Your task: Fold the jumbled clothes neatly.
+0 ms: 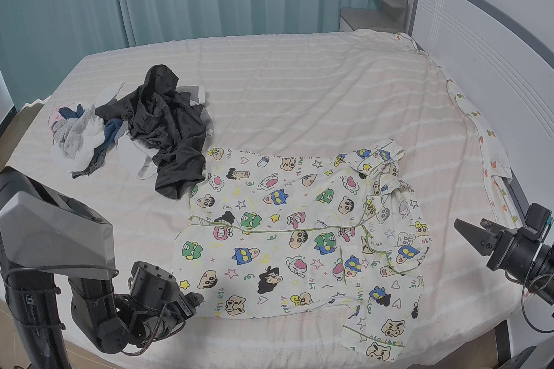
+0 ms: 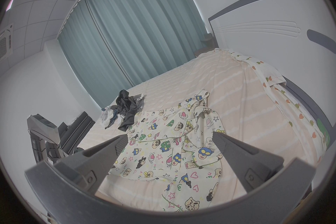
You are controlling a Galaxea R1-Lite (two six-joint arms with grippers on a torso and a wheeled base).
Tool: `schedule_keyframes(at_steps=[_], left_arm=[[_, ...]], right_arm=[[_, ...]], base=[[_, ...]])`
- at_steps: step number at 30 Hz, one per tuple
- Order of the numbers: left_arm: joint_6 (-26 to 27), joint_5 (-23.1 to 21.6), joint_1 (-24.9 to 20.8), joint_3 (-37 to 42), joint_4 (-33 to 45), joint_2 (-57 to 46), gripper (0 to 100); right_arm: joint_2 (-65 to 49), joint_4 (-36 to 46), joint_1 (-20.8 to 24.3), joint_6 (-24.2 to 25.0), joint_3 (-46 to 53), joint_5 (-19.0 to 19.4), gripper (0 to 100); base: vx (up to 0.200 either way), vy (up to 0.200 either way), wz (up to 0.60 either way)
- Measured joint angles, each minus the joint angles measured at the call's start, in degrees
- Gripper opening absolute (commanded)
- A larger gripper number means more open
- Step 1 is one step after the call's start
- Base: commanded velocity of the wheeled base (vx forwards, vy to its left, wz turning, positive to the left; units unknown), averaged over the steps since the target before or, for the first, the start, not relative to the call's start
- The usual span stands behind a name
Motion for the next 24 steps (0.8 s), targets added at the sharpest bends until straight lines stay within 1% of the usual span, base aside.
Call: schedule_keyframes(at_steps=[5,12,13,18,24], left_arm=[[0.1,0.3,-0.3,-1.5,-0.1,1.4,100],[0.2,2.9,-0.4,-3.9,0.0,3.1,100],[0.2,3.1,-0.4,-4.4,0.0,3.5,0],[0.2,3.4,-0.4,-6.2,0.1,5.1,0],[0.3,3.5,-0.4,-6.4,0.0,5.8,0]], right_arm=[[-0.2,-0.1,0.0,0.0,0.0,0.0,100],[-0.2,-0.1,0.0,0.0,0.0,0.0,100],[-0.2,-0.1,0.0,0.0,0.0,0.0,100],[-0.4,-0.1,0.0,-0.1,0.0,0.1,100],[-0.5,-0.1,-0.1,-0.1,0.3,0.2,100]], base=[[0.0,0.0,0.0],[0.0,0.0,0.0],[0.0,0.0,0.0],[0.0,0.0,0.0],[0.0,0.0,0.0]])
